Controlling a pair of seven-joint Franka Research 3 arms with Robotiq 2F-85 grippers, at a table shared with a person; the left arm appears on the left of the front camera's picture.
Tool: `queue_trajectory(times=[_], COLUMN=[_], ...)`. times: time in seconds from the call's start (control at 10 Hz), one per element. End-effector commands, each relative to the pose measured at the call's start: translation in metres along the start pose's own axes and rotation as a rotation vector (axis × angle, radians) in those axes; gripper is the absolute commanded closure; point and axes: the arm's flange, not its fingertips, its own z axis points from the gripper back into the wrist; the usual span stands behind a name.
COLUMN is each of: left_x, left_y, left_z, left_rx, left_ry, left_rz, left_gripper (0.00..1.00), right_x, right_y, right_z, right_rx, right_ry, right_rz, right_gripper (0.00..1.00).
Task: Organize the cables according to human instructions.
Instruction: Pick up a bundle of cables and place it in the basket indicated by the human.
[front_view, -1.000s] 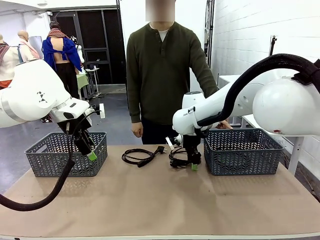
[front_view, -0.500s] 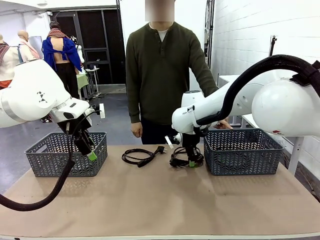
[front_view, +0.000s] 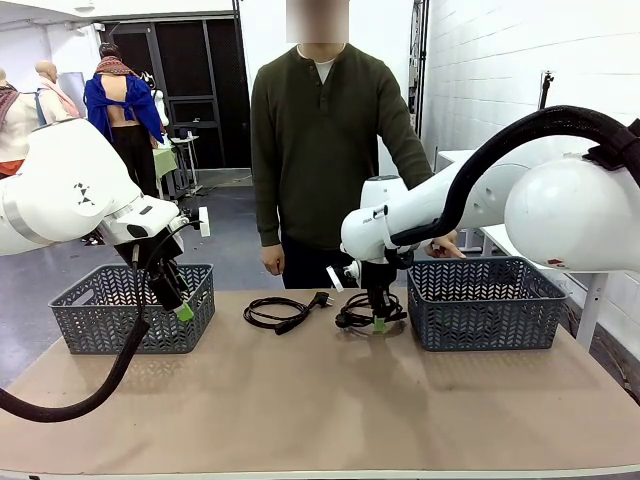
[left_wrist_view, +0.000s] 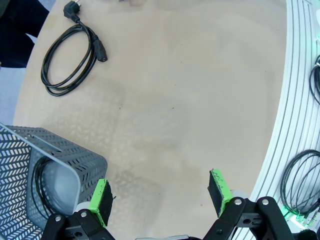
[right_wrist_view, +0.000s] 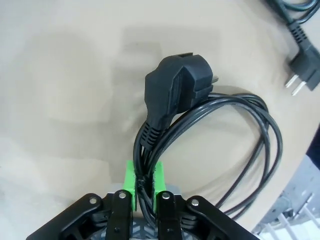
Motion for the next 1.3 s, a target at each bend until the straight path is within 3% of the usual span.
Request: queue_trajectory(times=[0.0,0.5,0.8,1.2], left_x=[0.000,0.000,0.000,0.000], left_y=[0.000,0.000,0.000,0.000], left_z=[0.001,0.001,0.001,0.001], left_rx=[0.003,0.003,0.003,0.003], left_ry=[0.001,0.001,0.001,0.001], left_rz=[0.001,0.001,0.001,0.001], left_gripper=[0.00,0.00,0.00,0.00], right_x=[0.000,0.009,-0.009,-0.056], right_y=[0.003,0.020,0.042,0.074], right_z=[0.029,0.117,0.166,0.189], right_rx=[-0.044,-0.035,-0.066,-0.083], right_ry=[-0.046,0.004,0.041,0.076], right_rz=[0.008,-0.031,-0.060,-0.148], right_gripper=[1.00,1.00,1.00,1.00])
